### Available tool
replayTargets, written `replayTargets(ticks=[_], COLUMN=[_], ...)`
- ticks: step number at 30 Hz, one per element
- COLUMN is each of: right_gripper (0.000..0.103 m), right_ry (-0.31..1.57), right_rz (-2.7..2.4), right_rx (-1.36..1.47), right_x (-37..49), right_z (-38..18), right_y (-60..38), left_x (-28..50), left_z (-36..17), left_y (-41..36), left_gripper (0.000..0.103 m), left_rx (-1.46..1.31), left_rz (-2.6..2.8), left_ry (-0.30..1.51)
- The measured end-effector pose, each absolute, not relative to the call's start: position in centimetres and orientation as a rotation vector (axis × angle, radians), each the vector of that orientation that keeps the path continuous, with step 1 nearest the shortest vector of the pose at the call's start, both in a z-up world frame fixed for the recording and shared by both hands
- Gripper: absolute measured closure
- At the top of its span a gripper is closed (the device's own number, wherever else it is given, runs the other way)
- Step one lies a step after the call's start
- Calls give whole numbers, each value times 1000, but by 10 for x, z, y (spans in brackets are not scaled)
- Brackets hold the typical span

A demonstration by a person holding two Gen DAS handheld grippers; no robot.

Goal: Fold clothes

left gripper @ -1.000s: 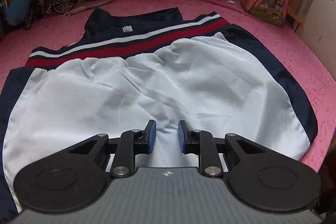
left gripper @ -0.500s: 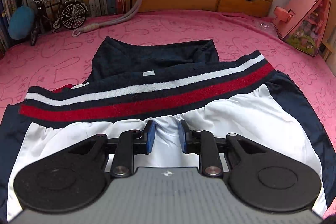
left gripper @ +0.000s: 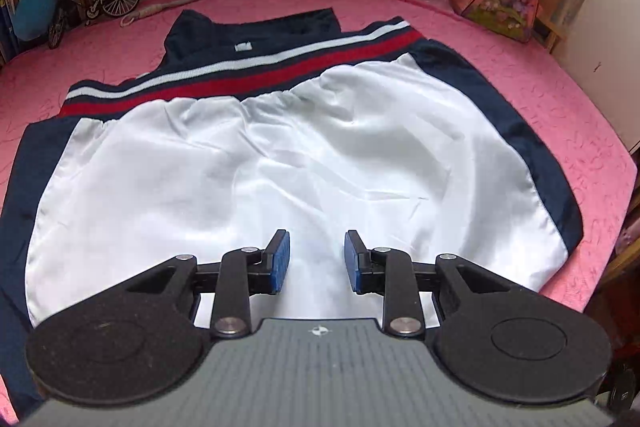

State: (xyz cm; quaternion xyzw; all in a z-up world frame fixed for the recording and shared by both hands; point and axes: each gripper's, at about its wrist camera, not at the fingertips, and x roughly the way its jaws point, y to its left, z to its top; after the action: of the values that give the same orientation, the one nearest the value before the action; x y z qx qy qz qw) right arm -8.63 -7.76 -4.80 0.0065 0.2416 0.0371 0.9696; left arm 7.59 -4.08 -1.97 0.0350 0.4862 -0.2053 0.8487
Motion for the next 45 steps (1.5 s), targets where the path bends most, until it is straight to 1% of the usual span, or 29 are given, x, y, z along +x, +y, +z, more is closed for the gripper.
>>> replayTargets(ticks=[1,7,10,12,13,14,15,16,17,18,20,22,27,31,33,40,41,42,44,45], right_gripper=[69,68,68,67,66,65,63,58,47,43,42,42,42,42,42,41,41,40,38,37], right_ry=[487,502,500,495,490,478,448,403,362,330,301,317,392,424,432,439,438,436,432,430], right_rz=[75,95,109,137,179,223,250,246,227,181,84,8,-124,-154,-148,-165,-171,-175,-181,-182], right_rx=[10,38,36,47,83,133,194,238,263,254,223,235,298,355,408,527,539,550,564,570], right_x=[-87,-91,-93,-95,-96,-99,-105,-112,-119,-125,-134,-140,-145,-145,-144,-131,-127,-123,-116,-112], right_z=[-49,-49,-50,-49,-48,-46,-42,-38,-34,-31,-26,-27,-40,-49,-51,-54,-54,-54,-54,-54], right_y=[-78,-82,-85,-90,-99,-110,-127,-143,-158,-169,-190,-209,-240,-249,-252,-265,-267,-269,-271,-271], left_x=[81,125,150,154,148,137,124,107,88,69,29,-8,-67,-75,-75,-79,-80,-81,-84,-85], left_z=[-23,-28,-28,-22,-17,-10,-4,1,6,10,12,8,-15,-33,-37,-43,-43,-42,-39,-38], left_y=[-41,-52,-54,-52,-51,-50,-48,-44,-39,-35,-29,-28,-48,-58,-62,-65,-65,-65,-65,-66], left_gripper=[73,74,74,74,74,71,65,62,57,56,55,55,55,55,53,53,54,58,62,62], left_rx=[69,63,27,-6,-5,17,40,58,67,71,64,35,25,7,14,16,17,12,-17,-24], left_rz=[-434,-348,-281,-256,-249,-244,-239,-234,-229,-222,-204,-179,-174,-169,-159,-153,-151,-146,-149,-151], left_ry=[1015,951,926,927,907,864,820,775,730,691,634,607,634,686,676,655,654,654,654,652])
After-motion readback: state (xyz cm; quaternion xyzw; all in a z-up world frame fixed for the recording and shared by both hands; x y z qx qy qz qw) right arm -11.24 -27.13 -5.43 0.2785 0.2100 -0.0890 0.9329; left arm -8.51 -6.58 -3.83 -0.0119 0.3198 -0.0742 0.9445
